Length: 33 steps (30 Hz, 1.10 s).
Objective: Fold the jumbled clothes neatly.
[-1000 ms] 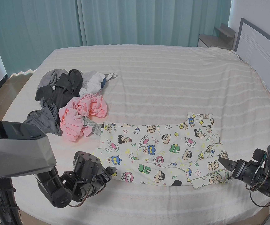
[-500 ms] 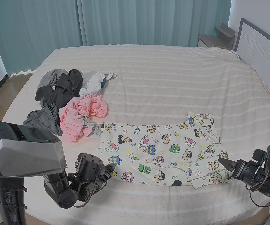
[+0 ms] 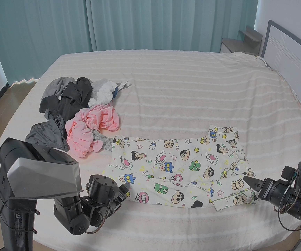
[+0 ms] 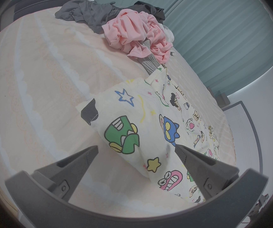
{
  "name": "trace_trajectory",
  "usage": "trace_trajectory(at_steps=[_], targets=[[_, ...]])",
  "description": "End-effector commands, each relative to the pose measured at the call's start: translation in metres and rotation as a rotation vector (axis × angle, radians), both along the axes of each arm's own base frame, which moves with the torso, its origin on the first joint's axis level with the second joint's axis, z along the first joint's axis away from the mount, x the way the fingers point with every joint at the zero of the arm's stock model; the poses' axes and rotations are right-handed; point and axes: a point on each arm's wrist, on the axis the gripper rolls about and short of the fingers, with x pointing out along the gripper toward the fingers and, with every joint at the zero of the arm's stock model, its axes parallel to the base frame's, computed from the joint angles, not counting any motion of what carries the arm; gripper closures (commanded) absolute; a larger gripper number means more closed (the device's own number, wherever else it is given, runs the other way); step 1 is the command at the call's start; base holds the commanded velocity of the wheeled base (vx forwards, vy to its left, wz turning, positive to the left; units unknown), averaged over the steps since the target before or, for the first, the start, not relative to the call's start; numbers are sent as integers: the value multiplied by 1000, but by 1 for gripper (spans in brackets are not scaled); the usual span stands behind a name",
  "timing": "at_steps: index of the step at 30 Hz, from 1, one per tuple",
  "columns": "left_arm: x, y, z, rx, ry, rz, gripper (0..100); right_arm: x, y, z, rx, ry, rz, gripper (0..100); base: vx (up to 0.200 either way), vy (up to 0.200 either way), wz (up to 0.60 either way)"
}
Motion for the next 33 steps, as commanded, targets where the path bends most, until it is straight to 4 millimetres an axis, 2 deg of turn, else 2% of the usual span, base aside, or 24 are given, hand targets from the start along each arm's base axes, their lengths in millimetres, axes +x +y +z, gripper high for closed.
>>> trace_trajectory(at_steps=[1, 11, 12, 18, 24, 26, 33], targets=[[5, -1, -8, 12, 2, 13, 0, 0, 0, -1, -2, 5, 1, 0, 0, 0, 0], [12, -2, -13, 19, -25, 23, 0, 3, 1, -8, 46, 60, -27, 0, 0, 0, 0], [14, -2, -14, 21, -41, 18, 100, 5, 2, -13, 60, 92, -43, 0, 0, 0, 0], [14, -1, -17, 16, -82, 23, 100, 12, 1, -29, 85, 190, -104, 0, 0, 0, 0], [11, 2, -18, 14, -127, 32, 100, 22, -12, -55, 61, 322, -217, 0, 0, 0, 0], [9, 3, -16, 6, -140, 34, 100, 24, -18, -69, 70, 398, -276, 0, 0, 0, 0], [1, 7, -13, -4, -173, 26, 100, 37, -9, -84, 46, 375, -329, 0, 0, 0, 0]])
